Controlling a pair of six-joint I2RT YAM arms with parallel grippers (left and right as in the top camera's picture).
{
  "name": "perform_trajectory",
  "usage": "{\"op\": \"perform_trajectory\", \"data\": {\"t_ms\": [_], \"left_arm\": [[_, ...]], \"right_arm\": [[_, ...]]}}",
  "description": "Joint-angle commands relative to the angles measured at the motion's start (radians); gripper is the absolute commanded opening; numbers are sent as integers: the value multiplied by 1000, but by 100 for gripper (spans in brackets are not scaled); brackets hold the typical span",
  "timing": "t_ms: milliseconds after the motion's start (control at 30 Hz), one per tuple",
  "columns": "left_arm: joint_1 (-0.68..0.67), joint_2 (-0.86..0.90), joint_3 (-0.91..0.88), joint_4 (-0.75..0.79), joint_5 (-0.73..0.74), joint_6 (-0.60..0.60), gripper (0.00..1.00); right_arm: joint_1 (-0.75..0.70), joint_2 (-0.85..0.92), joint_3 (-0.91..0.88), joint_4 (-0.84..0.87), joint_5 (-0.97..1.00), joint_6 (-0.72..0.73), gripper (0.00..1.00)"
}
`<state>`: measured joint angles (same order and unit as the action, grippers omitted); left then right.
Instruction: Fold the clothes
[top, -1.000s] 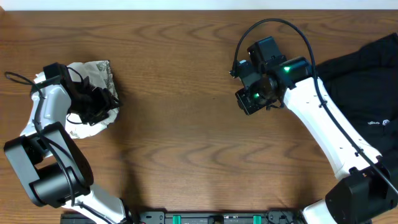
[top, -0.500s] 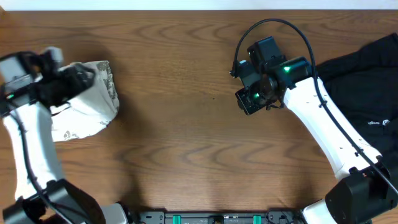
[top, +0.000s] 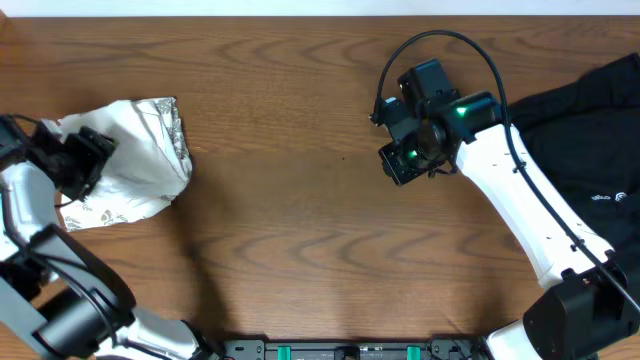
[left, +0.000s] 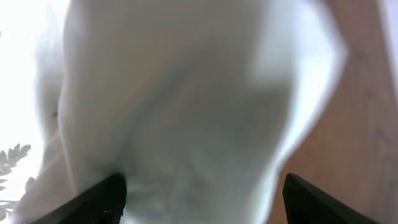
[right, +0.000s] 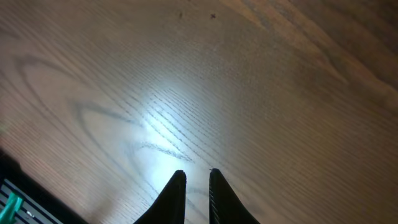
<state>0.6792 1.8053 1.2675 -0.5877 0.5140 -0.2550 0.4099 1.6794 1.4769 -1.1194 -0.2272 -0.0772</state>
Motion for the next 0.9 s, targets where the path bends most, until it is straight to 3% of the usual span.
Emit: {"op": "perform_trajectory", "data": {"t_ms": [0,200,300,400,500,567,733,800,867], "left_arm": [[6,39,-2,-25,-54,-12,81],[6,39,-2,-34,-122,-1,84],[6,14,1,-16,-72,23,87],[5,-23,10,0,-3,34,100],[5,-79,22,3,62,45,98],[5,-124,24,2,103,54,98],[-26,-256,24,-32,130,126,98],[-64,-304,24,-48,124,182,98],[-119,-344,24,-69,87,227,98]], "right_arm": [[-4,-15,15,-3,3,9,13],[-4,-15,15,-2,3,9,13],[-4,-15,15,4,3,9,15],[-4,-15,15,12,3,9,18],[-4,-15,15,18,2,9,23],[-4,-15,15,26,3,9,32],[-7,-15,15,90,3,9,39],[-13,-15,15,139,4,9,49],[-27,-15,15,193,17,35,69]]}}
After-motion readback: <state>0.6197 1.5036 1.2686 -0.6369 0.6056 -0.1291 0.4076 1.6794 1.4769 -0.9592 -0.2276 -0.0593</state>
